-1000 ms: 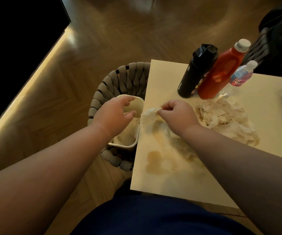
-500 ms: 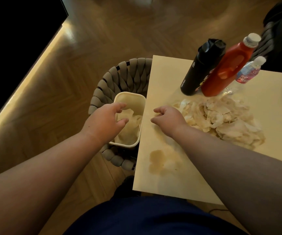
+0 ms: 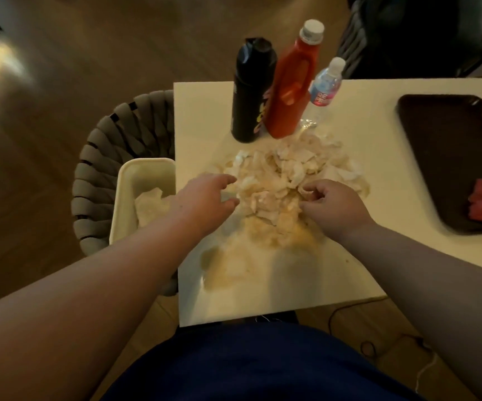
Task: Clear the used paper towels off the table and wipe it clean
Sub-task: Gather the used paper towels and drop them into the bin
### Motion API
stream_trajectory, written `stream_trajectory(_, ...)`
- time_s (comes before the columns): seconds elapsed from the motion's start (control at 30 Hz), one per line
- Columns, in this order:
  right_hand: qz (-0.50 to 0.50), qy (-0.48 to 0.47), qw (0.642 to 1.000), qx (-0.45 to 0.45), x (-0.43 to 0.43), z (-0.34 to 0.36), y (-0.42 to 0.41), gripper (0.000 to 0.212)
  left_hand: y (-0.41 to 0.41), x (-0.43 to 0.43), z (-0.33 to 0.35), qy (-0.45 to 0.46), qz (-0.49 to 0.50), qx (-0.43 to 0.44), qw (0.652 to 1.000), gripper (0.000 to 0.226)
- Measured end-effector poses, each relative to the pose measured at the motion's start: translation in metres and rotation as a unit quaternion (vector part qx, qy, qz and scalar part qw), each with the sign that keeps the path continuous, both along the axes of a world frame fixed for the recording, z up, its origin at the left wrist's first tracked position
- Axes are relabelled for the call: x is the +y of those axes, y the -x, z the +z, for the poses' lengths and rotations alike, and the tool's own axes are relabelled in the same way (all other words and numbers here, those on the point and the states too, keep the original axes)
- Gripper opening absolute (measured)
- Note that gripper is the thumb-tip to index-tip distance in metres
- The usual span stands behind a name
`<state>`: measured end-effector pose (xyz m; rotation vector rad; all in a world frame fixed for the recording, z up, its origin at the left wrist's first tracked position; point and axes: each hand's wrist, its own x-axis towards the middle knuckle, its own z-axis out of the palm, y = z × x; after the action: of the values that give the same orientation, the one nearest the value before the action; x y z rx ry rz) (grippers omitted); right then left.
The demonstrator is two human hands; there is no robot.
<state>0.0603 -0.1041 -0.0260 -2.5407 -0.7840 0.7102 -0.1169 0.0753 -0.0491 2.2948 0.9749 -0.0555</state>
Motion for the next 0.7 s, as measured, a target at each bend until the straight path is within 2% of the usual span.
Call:
stream_trajectory(0.13, -0.018, 0.059, 0.998, -0.030, -0.023, -0.016, -0.017, 0.048, -0.034, -0.018, -0.002, -0.038, -0.089, 0.030, 0.995, 0.046)
stream_trajectory(0.23, -0.040, 0.088, 0.994, -0.041, -0.033, -0.018, -0.028, 0.052, -0.048, -0.023, -0.006, -0.073, -0.117, 0.071, 0.988, 0.042)
stream_trajectory(0.53, -0.026, 0.100, 0.991, -0.091, -0.038, -0.027, -0.051, 0.048, -0.059, -0.027, -0.013, -0.115, -0.114, 0.075, 0.984, 0.022)
stream_trajectory(0.7, -0.004, 0.122, 0.986, -0.118, -0.034, -0.033, -0.054, 0.032, -0.060, -0.031, -0.004, -0.116, -0.076, 0.027, 0.990, 0.021)
